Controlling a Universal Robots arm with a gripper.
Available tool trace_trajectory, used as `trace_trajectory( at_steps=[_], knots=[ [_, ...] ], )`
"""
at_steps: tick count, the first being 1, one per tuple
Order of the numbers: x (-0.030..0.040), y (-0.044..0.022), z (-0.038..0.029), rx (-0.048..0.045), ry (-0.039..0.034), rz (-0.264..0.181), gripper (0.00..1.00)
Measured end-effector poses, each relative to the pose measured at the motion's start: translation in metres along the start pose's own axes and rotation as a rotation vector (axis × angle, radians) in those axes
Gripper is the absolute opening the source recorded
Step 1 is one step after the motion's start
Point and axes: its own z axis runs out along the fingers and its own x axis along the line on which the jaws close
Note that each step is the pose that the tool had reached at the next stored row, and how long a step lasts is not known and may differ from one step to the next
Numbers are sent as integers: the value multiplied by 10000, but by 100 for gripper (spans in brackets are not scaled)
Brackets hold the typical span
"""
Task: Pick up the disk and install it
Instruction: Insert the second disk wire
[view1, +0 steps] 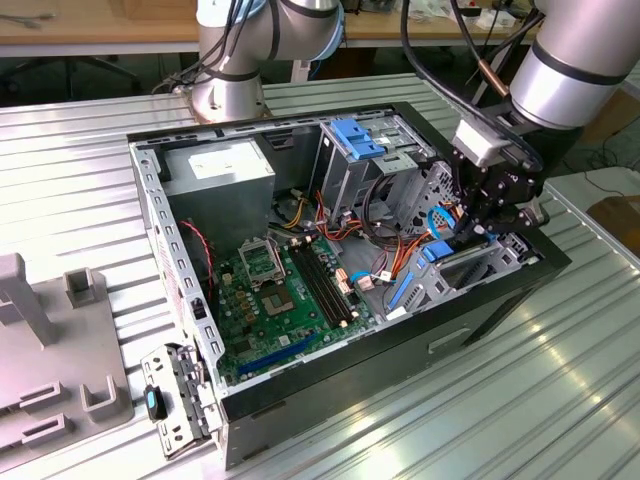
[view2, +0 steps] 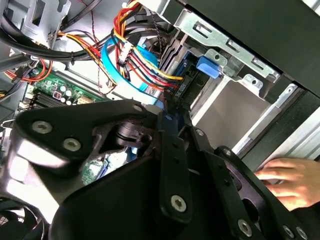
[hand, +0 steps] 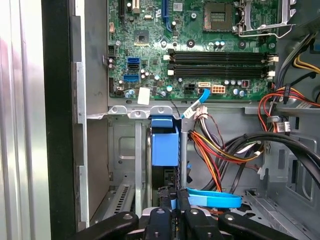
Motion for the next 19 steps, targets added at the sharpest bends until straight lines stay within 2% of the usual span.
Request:
trace_trajectory(
  at_steps=[2,3,8,13,14,19],
  knots=[
    [1,-2,-20,2,-10,0,18],
    [2,-4,-43,2,-17,1,24],
    [2,-14,-190,0,-2,1,24],
    [2,-14,-195,0,-9,1,23],
    [2,-14,-195,0,-12,2,11],
    [2,-14,-195,0,-23,2,11]
  ],
)
